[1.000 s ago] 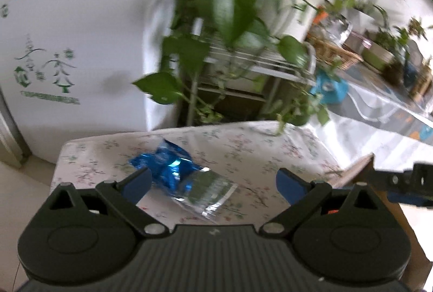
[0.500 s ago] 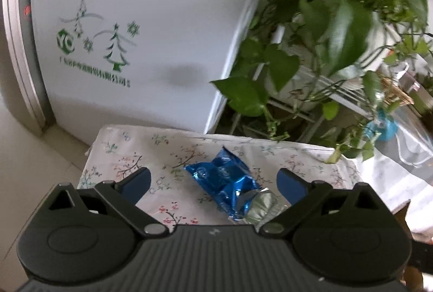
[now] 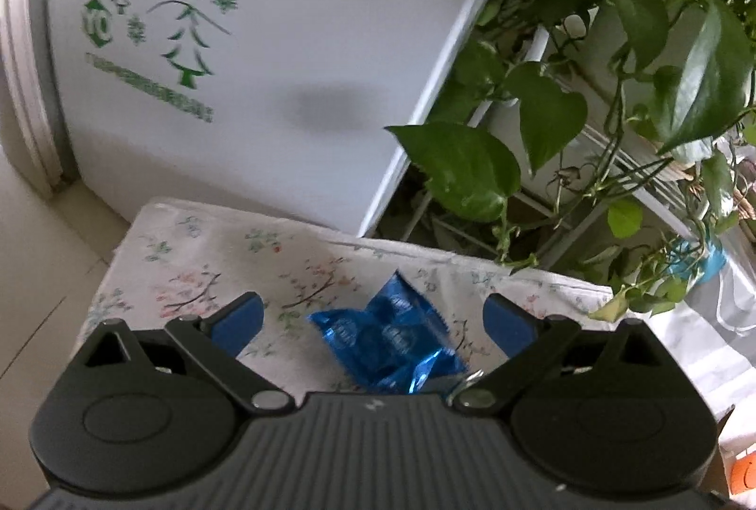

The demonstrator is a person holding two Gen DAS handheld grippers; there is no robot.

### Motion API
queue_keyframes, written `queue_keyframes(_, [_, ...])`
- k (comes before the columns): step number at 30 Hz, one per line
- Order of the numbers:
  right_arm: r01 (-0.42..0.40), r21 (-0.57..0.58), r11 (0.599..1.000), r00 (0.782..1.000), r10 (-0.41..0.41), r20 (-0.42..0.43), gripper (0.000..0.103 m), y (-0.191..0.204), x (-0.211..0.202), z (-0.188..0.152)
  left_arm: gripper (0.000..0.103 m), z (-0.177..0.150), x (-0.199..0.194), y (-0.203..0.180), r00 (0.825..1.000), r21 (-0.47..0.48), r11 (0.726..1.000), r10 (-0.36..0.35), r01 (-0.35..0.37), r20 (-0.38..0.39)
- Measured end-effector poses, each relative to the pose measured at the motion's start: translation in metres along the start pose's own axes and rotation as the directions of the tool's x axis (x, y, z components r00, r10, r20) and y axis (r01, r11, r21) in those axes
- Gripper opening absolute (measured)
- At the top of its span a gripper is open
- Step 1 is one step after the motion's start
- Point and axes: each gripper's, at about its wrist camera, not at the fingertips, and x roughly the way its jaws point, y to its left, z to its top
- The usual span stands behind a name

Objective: Organize snacks
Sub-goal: 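Move the left tool to the blue bag while the right tool approaches the silver bag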

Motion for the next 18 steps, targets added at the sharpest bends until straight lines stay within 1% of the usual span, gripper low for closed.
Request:
queue_keyframes(2, [-0.002, -0.025, 1.000, 1.000, 0.002, 0.005, 0.080, 0.003, 0.006, 0.001, 0.099, 0.001, 0.011, -0.004, 1.000, 0.025, 1.000, -0.010, 0.011, -0.014])
queue_keyframes(4, [-0.004, -0.063, 0.998, 1.000, 0.005, 0.009, 0.080, 0.007, 0.013, 0.003, 0.099, 0.001, 0.023, -0.007, 0.999, 0.056, 0.998, -0.017, 0.020, -0.047])
queue_keyframes(7, [0.003, -0.104, 0.995, 1.000, -0.002, 0.011, 0.080, 0.012, 0.028, 0.007, 0.099, 0.000, 0.038, -0.006, 0.998, 0.074, 0.997, -0.010, 0.015, -0.068])
queue_keyframes(10, [-0.003, -0.103, 0.995, 1.000, 0.002, -0.006, 0.080, 0.013, 0.046, 0.011, 0.099, 0.000, 0.052, -0.002, 0.995, 0.066, 0.997, -0.024, 0.030, -0.094])
queue_keyframes(13, [0.004, -0.105, 0.995, 1.000, -0.006, -0.016, 0.080, 0.016, 0.061, 0.011, 0.099, 0.002, 0.061, 0.002, 0.995, 0.064, 0.997, -0.030, 0.037, -0.099])
queue_keyframes(18, [0.018, -0.103, 0.994, 0.999, -0.022, -0.032, 0.080, 0.018, 0.083, 0.009, 0.099, 0.002, 0.072, 0.002, 0.994, 0.098, 0.995, -0.002, 0.013, -0.110])
